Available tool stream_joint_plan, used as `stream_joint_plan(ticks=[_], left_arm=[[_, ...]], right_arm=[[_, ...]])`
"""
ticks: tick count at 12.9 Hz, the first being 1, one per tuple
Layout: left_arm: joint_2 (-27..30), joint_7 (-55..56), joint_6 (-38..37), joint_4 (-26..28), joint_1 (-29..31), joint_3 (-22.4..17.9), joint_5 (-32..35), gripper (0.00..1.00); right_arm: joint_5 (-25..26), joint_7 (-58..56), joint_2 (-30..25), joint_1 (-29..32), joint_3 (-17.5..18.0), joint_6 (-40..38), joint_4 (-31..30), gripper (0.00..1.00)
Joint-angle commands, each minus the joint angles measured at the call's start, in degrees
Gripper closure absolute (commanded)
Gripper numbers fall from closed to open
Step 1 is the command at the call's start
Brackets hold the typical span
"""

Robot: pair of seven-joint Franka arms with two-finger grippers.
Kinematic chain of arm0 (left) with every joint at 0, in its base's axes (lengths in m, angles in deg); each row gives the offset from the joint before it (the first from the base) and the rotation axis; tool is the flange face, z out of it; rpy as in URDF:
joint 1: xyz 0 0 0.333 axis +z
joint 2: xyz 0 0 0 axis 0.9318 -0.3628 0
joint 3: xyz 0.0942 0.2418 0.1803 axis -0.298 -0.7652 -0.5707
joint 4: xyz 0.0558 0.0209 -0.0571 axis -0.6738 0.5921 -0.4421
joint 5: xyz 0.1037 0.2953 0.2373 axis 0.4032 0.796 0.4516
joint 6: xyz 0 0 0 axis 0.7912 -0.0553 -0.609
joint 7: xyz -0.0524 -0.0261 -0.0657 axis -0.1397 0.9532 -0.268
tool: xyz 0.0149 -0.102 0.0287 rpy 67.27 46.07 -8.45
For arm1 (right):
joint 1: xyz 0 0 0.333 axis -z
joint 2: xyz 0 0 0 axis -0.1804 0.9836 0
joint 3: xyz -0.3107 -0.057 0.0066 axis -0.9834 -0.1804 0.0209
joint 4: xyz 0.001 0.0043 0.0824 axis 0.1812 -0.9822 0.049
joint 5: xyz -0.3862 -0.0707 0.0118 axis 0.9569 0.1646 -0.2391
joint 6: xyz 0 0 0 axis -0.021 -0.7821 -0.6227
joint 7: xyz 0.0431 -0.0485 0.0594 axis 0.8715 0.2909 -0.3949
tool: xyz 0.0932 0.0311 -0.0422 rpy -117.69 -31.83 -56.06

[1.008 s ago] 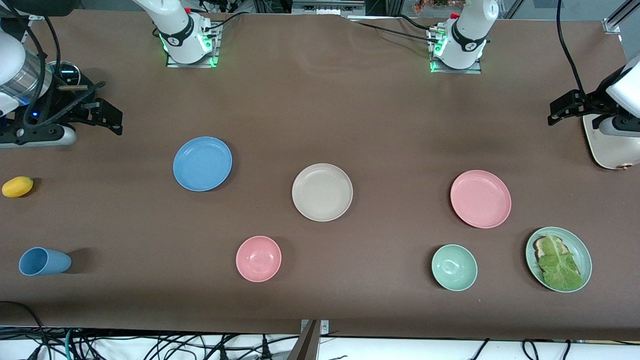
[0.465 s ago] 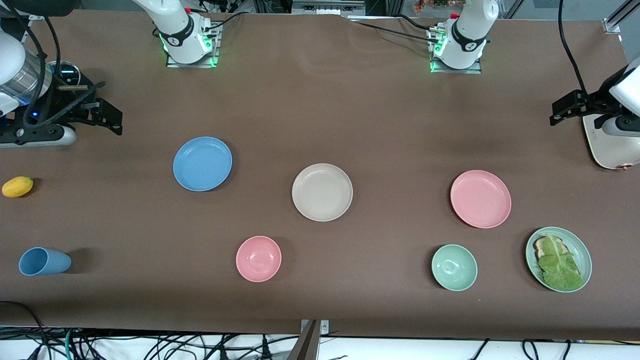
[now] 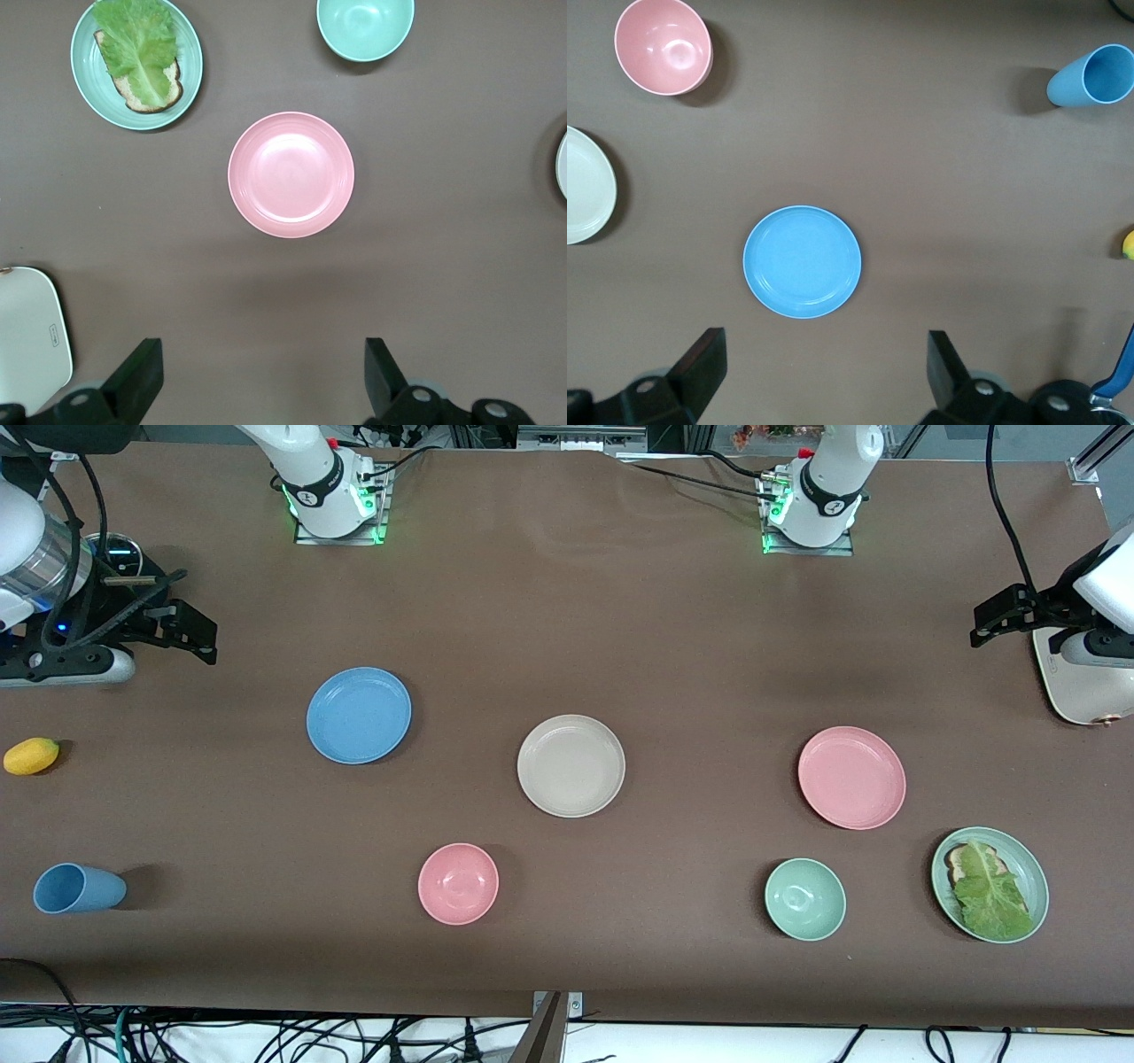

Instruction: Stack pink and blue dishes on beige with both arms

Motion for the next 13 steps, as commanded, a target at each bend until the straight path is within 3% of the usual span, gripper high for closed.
stream_joint_plan(ticks=[1,13], left_arm=[[0.0,-1.1,-0.7,-0.6,-0.3,-0.2,-0.6,0.00],[-0.8,-0.4,-0.8,-0.6,-0.3,-0.2,-0.7,0.00]], right_arm=[[0.3,0.5,0.3,0.0,0.0,-0.8,1.2,0.00],[0.3,0.5,0.3,0.0,0.0,-0.8,1.2,0.00]])
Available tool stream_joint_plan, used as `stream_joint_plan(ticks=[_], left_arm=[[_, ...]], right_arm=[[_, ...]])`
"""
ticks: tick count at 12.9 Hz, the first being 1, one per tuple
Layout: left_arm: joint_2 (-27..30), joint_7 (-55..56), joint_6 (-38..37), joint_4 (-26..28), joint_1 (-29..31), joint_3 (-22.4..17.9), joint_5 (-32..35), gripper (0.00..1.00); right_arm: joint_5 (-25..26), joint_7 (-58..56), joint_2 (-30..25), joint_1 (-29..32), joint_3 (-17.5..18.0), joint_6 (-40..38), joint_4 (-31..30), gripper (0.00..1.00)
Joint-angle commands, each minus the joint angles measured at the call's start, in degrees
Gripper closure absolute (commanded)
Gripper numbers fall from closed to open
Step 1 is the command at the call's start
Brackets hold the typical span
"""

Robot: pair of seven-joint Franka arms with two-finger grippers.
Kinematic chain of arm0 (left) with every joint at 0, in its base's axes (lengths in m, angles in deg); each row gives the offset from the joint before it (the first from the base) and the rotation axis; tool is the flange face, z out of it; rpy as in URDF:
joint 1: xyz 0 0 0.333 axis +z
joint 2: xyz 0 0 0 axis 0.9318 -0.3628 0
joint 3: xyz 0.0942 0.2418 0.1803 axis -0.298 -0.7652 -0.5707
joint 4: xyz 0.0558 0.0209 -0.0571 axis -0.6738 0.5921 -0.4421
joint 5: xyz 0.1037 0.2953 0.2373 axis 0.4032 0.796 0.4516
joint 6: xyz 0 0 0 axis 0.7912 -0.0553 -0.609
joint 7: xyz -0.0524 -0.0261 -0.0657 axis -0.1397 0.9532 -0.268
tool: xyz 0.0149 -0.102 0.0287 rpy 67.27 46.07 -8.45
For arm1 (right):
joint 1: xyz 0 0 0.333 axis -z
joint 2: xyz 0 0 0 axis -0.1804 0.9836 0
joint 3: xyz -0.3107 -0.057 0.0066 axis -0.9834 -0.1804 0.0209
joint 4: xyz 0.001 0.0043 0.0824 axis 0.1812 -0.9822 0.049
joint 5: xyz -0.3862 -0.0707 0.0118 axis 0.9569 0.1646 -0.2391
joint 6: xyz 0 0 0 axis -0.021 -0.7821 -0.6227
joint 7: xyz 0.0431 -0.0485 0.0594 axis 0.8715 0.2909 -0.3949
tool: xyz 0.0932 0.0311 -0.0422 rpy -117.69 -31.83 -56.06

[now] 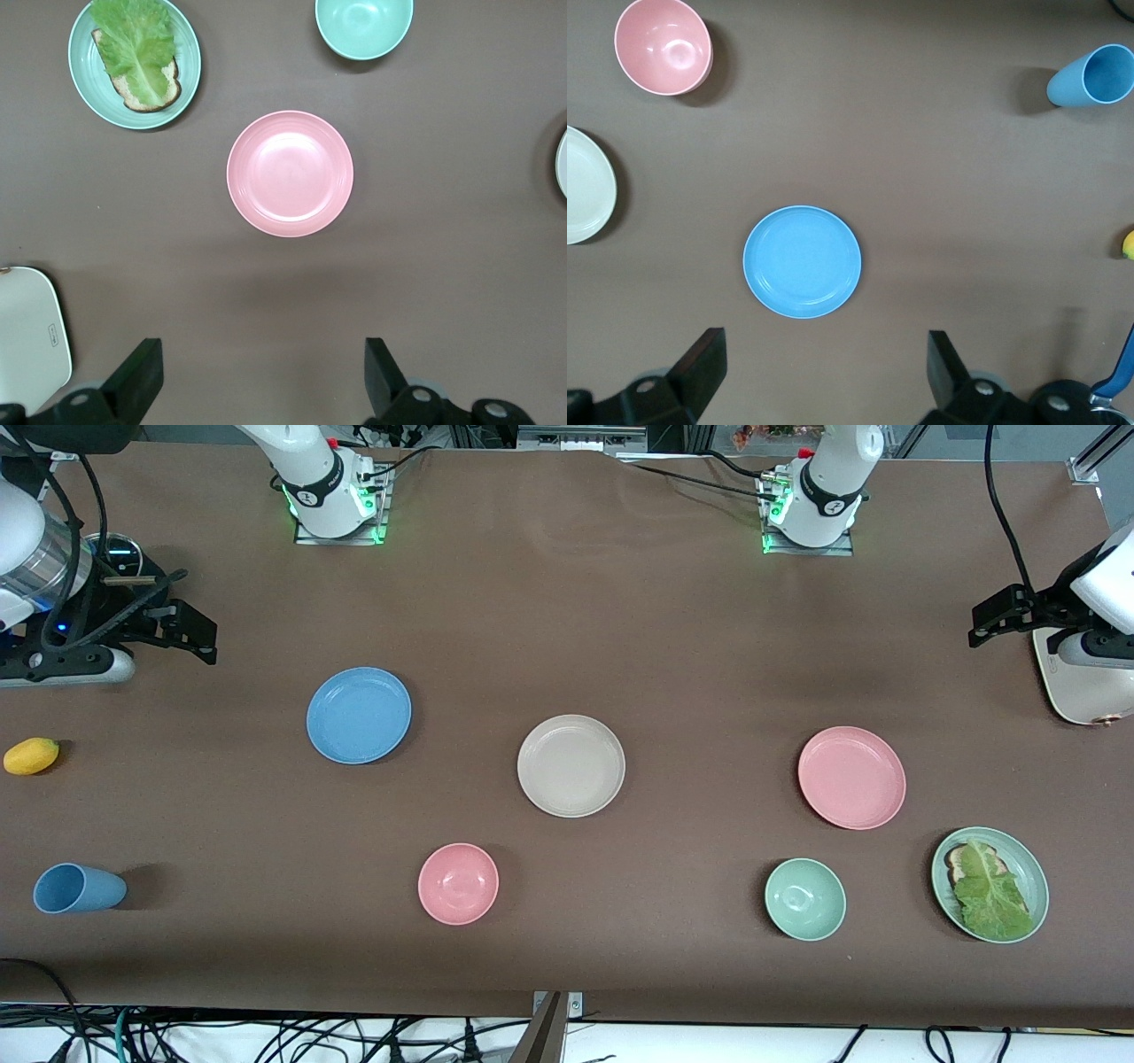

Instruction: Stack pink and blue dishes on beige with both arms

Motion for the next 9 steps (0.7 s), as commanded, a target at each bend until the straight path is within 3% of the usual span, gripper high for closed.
stream_joint_plan(ticks=[1,9], left_arm=[[-0.6,-0.3,-0.8,-0.6,-0.3,-0.2,-0.7,0.00],[-0.8,-0.4,0.0,-1.0,0.1,-0.3,-0.2,0.00]], right_arm=[[0.3,0.5,0.3,0.0,0.0,-0.8,1.2,0.00],[0.4,0.6,0.4,0.0,-0.1,-0.6,1.2,0.00]])
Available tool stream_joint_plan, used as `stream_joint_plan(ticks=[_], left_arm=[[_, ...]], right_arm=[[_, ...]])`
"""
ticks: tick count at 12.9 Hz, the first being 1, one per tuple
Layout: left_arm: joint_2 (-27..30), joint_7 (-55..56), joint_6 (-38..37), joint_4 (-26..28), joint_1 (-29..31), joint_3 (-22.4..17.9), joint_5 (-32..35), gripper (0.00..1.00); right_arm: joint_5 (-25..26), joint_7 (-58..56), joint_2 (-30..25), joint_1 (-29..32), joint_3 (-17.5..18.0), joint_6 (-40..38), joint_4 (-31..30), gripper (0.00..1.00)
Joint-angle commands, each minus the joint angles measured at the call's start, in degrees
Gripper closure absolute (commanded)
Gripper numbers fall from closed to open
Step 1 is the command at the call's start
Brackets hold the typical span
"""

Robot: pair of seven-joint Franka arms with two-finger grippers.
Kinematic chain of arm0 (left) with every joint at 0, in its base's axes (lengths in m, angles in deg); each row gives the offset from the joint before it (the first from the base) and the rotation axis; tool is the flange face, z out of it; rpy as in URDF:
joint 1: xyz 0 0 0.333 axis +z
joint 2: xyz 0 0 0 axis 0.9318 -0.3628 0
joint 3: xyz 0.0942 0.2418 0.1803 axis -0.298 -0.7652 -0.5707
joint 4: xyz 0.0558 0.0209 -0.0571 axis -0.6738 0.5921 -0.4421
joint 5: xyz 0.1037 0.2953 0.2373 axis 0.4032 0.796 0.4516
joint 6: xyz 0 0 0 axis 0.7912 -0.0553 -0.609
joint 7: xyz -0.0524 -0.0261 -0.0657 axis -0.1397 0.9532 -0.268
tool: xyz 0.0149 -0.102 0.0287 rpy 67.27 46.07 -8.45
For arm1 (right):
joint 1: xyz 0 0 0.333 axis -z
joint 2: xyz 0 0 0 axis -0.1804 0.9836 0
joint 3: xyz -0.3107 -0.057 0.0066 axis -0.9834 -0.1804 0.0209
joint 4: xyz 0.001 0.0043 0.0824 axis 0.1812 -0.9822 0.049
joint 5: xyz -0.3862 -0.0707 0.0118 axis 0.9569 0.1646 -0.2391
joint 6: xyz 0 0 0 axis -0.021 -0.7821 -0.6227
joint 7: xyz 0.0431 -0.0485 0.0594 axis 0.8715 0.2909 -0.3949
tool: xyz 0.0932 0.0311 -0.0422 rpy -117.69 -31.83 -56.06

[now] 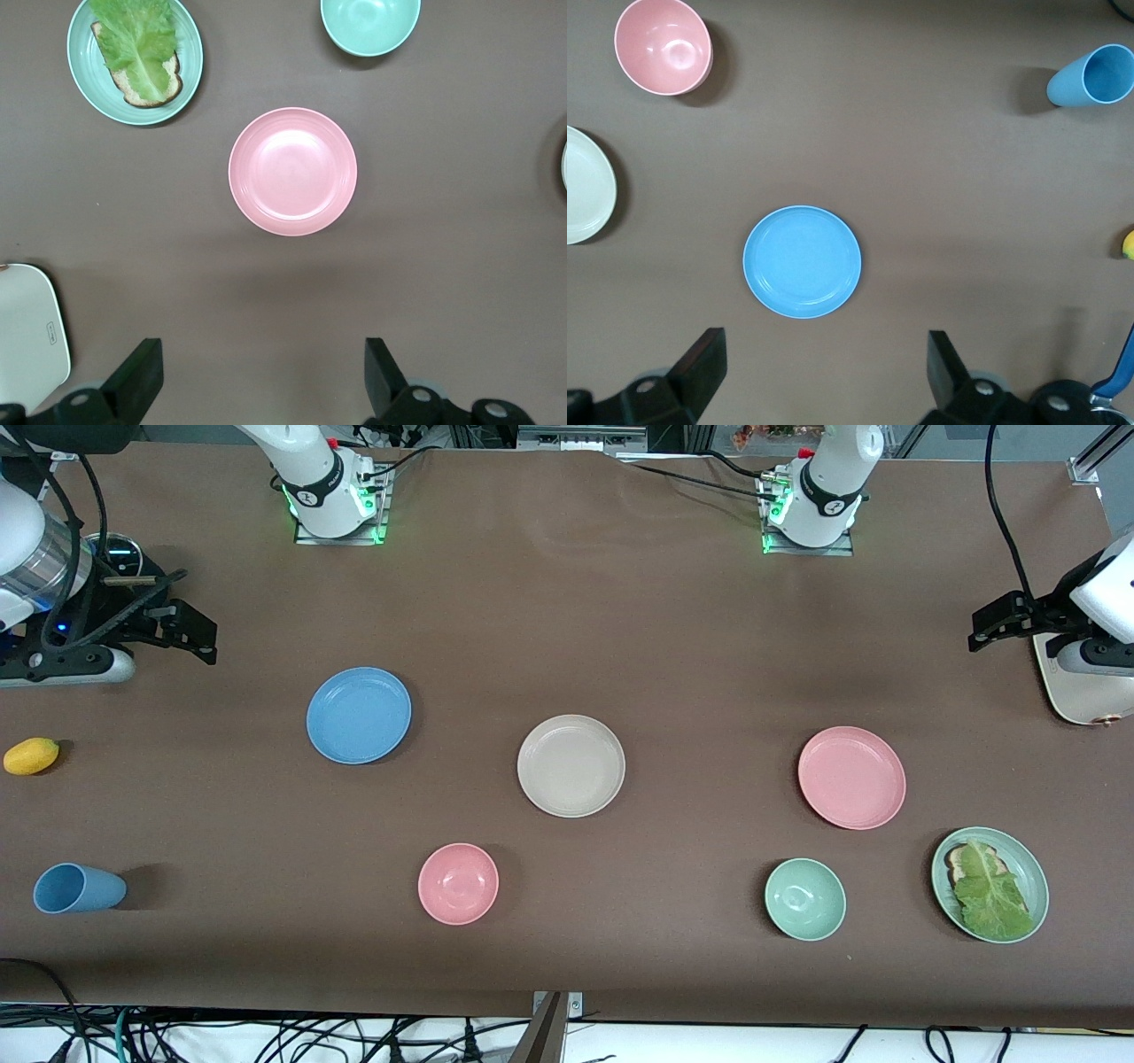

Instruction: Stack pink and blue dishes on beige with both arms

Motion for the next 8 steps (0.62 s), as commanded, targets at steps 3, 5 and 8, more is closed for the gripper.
stream_joint_plan(ticks=[3,5,8], left_arm=[[-2.4,0.3,-0.1,-1.3,0.2,0.0,-1.2,0.00],[-5.3,0.4,0.2,-2.5,0.6,-0.3,-1.8,0.00],[-7.1,0.3,0.1,-4.8,0.4,-0.2,-1.7,0.00]], right_arm=[[0.4,0.7,0.6,0.0,-0.1,-0.5,1.2,0.00],[0.4,0.7,0.6,0.0,-0.1,-0.5,1.2,0.00],[0.4,0.7,0.6,0.0,-0.1,-0.5,1.3,0.00]])
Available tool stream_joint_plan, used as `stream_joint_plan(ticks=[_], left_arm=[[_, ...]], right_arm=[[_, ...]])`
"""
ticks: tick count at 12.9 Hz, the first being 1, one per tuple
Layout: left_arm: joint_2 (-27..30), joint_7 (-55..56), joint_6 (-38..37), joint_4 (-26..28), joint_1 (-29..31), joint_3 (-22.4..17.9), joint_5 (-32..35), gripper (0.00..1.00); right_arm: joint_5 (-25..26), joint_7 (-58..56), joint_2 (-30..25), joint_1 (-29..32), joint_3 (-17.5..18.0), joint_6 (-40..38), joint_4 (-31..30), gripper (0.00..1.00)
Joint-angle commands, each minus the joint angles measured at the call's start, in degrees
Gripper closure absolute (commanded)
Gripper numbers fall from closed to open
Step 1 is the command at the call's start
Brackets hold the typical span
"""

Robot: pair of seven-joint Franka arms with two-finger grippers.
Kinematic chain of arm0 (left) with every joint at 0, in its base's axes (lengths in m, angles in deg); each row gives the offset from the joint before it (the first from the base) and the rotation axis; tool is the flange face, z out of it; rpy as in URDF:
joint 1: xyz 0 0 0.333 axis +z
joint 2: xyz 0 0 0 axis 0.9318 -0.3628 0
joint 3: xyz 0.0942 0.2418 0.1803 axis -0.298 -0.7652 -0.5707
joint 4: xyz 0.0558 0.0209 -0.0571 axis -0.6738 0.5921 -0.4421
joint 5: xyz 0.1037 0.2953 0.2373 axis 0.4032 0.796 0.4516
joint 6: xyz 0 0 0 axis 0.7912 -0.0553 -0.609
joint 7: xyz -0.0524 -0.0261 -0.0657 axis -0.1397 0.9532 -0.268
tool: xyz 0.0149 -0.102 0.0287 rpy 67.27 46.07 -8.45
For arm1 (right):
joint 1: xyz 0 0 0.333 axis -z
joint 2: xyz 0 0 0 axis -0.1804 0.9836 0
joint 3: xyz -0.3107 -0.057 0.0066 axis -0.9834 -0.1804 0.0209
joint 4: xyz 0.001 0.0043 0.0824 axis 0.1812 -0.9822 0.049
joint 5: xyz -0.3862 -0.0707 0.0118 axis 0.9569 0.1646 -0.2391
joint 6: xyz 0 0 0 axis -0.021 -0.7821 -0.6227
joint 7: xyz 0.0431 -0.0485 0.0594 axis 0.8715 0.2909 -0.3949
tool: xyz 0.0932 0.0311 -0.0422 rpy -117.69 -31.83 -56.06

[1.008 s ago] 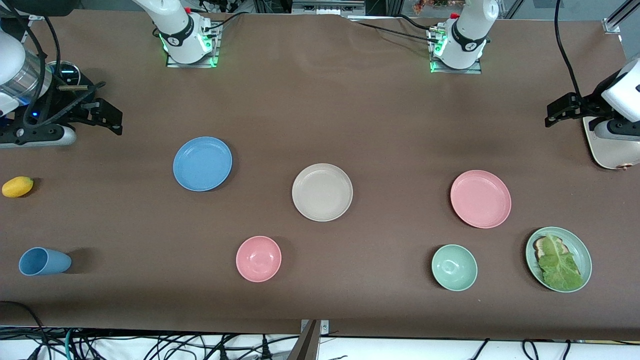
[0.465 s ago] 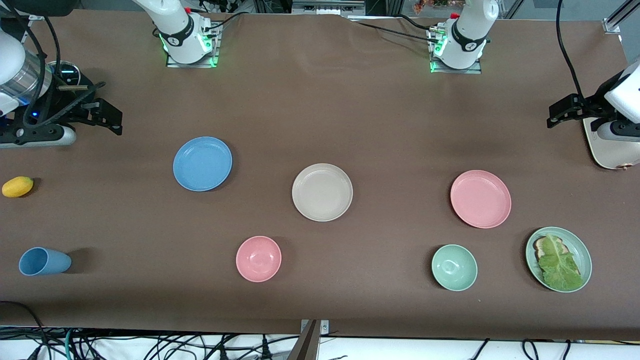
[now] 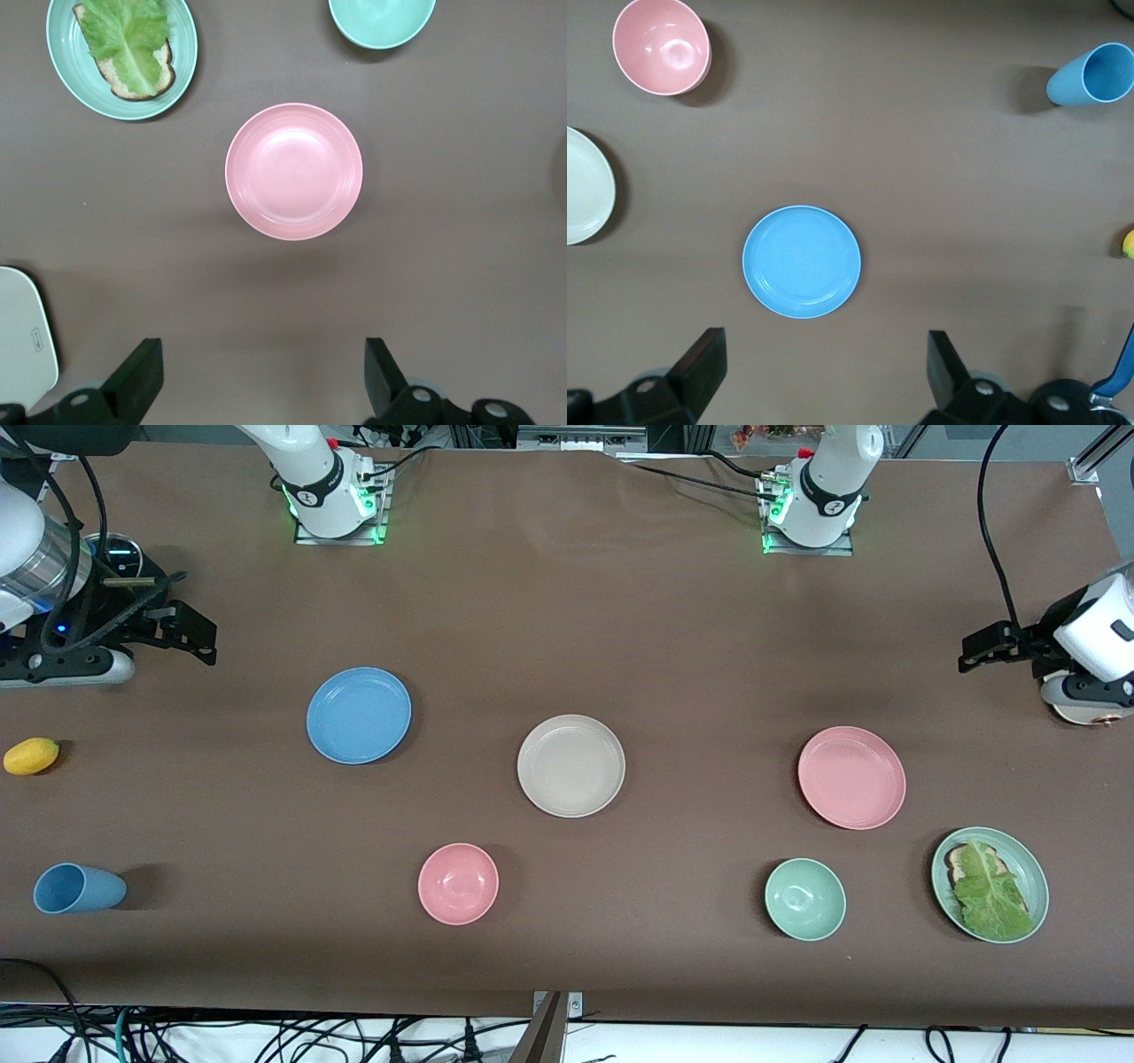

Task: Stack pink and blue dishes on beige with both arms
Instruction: 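Move the left gripper to the rim of the pink plate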

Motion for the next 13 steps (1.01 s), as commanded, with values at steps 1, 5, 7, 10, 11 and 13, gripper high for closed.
stream_joint_plan(ticks=[1,5,7,10,11,13], left_arm=[[-1.9,0.1,-1.0,-3.2,0.1,0.0,-1.5,0.00],[-9.7,0.0,-0.7,-4.3,0.8,-0.2,-1.1,0.00],[-14.7,0.1,-0.6,-5.9,1.7,-0.2,-1.2,0.00],[-22.8,-1.1,3.2,-6.8,3.2,-0.1,-0.8,0.00],[-24.2,-1.1,8.6,-5.3,3.3,0.0,-0.6,0.00],[-25.9,-1.1,17.1,-1.1,3.5,-0.1,-0.4,0.00]], right_arm=[[0.4,0.6,0.5,0.0,-0.1,-0.5,1.3,0.00],[0.4,0.6,0.6,0.7,-0.2,-0.5,1.3,0.00],[0.6,0.7,0.8,0.8,-0.4,-0.5,1.2,0.00],[0.4,0.8,0.9,1.2,-0.5,-0.5,1.3,0.00],[0.4,1.6,0.9,1.2,-0.5,-0.5,1.3,0.00],[0.4,3.0,1.1,1.2,-0.4,-0.5,1.3,0.00]])
